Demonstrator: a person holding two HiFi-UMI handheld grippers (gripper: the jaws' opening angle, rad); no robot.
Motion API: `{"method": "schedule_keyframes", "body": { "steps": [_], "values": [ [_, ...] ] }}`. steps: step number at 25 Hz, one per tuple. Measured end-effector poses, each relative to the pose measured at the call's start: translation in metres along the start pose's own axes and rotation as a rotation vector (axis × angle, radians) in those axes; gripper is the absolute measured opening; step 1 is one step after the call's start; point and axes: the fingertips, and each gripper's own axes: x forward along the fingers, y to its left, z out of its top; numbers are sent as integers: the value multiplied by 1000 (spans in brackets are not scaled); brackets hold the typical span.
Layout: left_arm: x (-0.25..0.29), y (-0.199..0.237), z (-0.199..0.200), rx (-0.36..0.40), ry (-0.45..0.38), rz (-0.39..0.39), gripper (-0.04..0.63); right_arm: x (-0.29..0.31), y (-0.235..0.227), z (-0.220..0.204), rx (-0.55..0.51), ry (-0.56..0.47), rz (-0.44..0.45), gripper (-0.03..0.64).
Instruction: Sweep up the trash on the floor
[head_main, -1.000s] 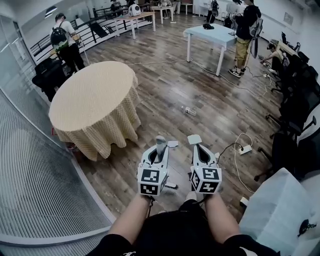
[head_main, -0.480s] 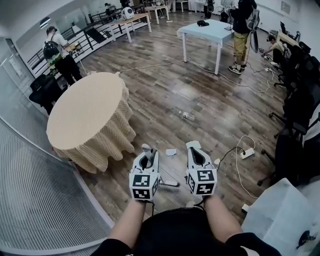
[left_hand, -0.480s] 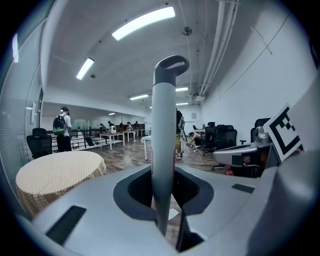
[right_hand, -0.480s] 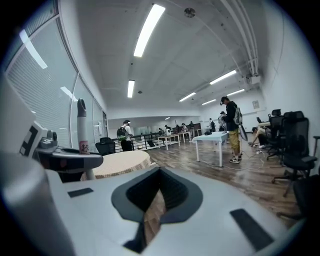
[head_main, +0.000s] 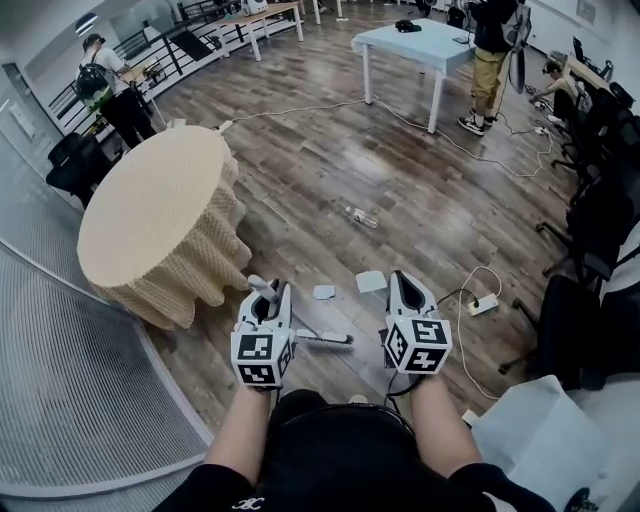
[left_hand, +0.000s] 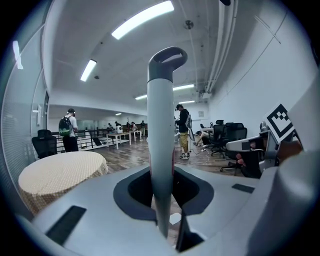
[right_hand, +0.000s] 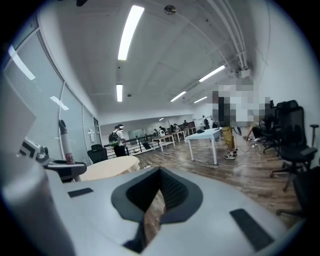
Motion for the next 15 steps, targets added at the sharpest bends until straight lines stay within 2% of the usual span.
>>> {"method": "schedule_keyframes", "body": {
  "steps": [3, 9, 15],
  "values": [
    [20, -1, 5, -13, 8, -1, 63, 10, -10, 5, -42, -5, -10, 14],
    [67, -7, 10, 2, 23, -78, 64, 47, -31, -3, -37, 36, -44, 14],
    [105, 9, -5, 31, 78, -207, 63, 111, -35, 7, -55, 61, -95, 14]
  ]
}}
